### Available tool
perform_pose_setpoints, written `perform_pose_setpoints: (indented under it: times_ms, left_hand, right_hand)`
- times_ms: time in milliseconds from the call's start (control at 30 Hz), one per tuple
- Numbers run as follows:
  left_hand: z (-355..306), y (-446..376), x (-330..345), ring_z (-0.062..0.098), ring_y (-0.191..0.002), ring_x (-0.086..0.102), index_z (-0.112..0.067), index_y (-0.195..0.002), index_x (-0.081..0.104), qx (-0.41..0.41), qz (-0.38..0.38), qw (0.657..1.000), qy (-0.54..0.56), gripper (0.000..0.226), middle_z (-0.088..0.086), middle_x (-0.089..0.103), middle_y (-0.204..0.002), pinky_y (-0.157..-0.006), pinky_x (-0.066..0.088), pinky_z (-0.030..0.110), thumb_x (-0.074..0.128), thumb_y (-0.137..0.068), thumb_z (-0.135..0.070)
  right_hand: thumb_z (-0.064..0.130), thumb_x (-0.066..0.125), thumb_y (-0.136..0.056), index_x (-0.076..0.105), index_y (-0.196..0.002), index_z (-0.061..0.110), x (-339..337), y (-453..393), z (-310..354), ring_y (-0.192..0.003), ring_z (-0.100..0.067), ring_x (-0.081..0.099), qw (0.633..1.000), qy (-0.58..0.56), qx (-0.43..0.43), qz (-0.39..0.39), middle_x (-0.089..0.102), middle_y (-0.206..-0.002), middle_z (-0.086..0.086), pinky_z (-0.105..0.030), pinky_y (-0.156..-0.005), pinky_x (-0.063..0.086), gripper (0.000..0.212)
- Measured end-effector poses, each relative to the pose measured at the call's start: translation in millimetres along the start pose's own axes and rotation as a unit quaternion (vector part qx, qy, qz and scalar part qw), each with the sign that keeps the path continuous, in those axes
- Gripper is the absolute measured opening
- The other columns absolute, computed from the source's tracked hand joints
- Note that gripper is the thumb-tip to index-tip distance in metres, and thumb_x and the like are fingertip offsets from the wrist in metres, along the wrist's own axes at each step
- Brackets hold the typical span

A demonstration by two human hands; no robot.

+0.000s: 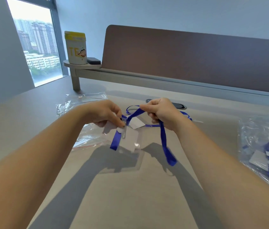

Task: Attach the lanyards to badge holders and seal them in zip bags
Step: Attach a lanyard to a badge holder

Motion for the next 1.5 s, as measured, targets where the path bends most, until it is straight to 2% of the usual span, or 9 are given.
perform_pose_setpoints:
  times_ms: [267,533,700,867,967,1067,1267,1433,1500]
  left_hand:
    - [0.1,7.6,-24.5,0.011,-0.058,0.044,-0.013,-0.071,0.049,0.070,-0.293,0.926,0.228,0.021,0.001,0.050,-0.068,-0.042,0.036,0.014,0.060,-0.086,-0.021]
    - [7.8,13.4,-28.1,0.011,-0.072,0.060,-0.020,-0.079,0.055,0.121,-0.231,0.806,0.531,0.013,-0.002,0.062,-0.078,-0.058,0.053,0.020,0.050,-0.092,-0.022]
    - [5.4,17.1,-25.3,0.006,-0.052,0.066,-0.019,-0.079,0.054,0.143,-0.114,0.847,0.499,0.019,-0.007,0.068,-0.056,-0.050,0.053,0.017,0.042,-0.093,-0.021]
    - [5.3,17.6,-16.4,0.010,-0.057,0.069,-0.015,-0.085,0.054,0.120,0.019,0.915,0.384,0.023,-0.001,0.070,-0.066,-0.045,0.054,0.020,0.059,-0.065,-0.027]
    - [5.1,15.2,-11.1,0.007,-0.053,0.065,-0.009,-0.075,0.050,0.100,0.061,0.949,0.292,0.007,-0.001,0.067,-0.059,-0.045,0.052,0.017,0.055,-0.078,-0.006]
    - [6.4,10.7,-3.2,0.009,-0.056,0.062,-0.010,-0.065,0.058,0.067,0.092,0.968,0.222,0.015,0.000,0.066,-0.061,-0.050,0.051,0.017,0.062,-0.076,0.000]
    - [3.3,3.6,-3.1,0.024,-0.072,0.046,-0.013,-0.064,0.052,0.015,-0.030,0.997,0.064,0.022,0.012,0.058,-0.079,-0.055,0.034,0.022,0.063,-0.084,-0.015]
    - [-0.8,1.5,-9.9,0.016,-0.052,0.036,-0.012,-0.059,0.046,0.020,-0.167,0.973,0.160,0.031,0.007,0.050,-0.059,-0.046,0.027,0.019,0.062,-0.085,-0.014]
    - [-1.5,1.5,-10.2,0.013,-0.047,0.036,-0.012,-0.058,0.046,0.025,-0.196,0.957,0.211,0.031,0.005,0.049,-0.053,-0.046,0.026,0.019,0.062,-0.085,-0.015]
  right_hand:
    - [0.015,0.052,-0.091,0.060,-0.074,0.012,19.3,3.9,8.2,-0.041,-0.007,0.034,0.998,-0.043,-0.042,0.021,0.053,-0.058,-0.002,-0.016,-0.041,0.030,0.018]
    - [0.022,0.046,-0.093,0.059,-0.066,0.013,23.9,13.9,-6.6,-0.040,-0.004,0.040,0.985,-0.080,0.022,0.152,0.048,-0.043,0.007,-0.014,-0.044,0.035,0.031]
    - [0.023,0.047,-0.093,0.050,-0.064,0.012,20.1,16.3,-15.8,-0.045,-0.009,0.046,0.973,-0.095,0.080,0.192,0.047,-0.048,0.002,-0.018,-0.049,0.043,0.031]
    - [0.017,0.047,-0.092,0.050,-0.067,0.014,14.1,11.8,-27.4,-0.037,-0.004,0.032,0.962,-0.120,0.130,0.207,0.037,-0.043,0.007,-0.013,-0.040,0.032,0.026]
    - [0.016,0.046,-0.093,0.053,-0.069,0.012,7.2,6.4,-30.0,-0.034,-0.002,0.035,0.963,-0.132,0.144,0.183,0.043,-0.039,0.008,-0.012,-0.038,0.033,0.026]
    - [0.015,0.051,-0.091,0.059,-0.070,0.009,2.5,1.2,-22.2,-0.035,-0.002,0.040,0.979,-0.096,0.134,0.124,0.051,-0.044,0.004,-0.012,-0.037,0.037,0.023]
    - [0.010,0.061,-0.085,0.061,-0.074,0.002,3.8,-5.3,11.4,-0.048,-0.008,0.054,0.995,0.069,-0.031,-0.064,0.058,-0.061,-0.003,-0.016,-0.050,0.050,0.014]
    - [0.003,0.057,-0.086,0.069,-0.095,-0.004,22.7,5.5,35.1,-0.072,-0.019,0.059,0.954,0.213,-0.175,-0.119,0.068,-0.087,-0.018,-0.033,-0.075,0.051,0.017]
    - [0.008,0.058,-0.086,0.069,-0.099,-0.001,29.7,9.5,36.1,-0.082,-0.017,0.052,0.935,0.258,-0.198,-0.138,0.067,-0.100,-0.016,-0.027,-0.074,0.042,0.019]
Point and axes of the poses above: each hand's wrist, its own y-axis away from the middle knuckle, its own x-axis out of the palm, z = x × y, the point moved 5 cm from there along -y, towards the middle knuckle
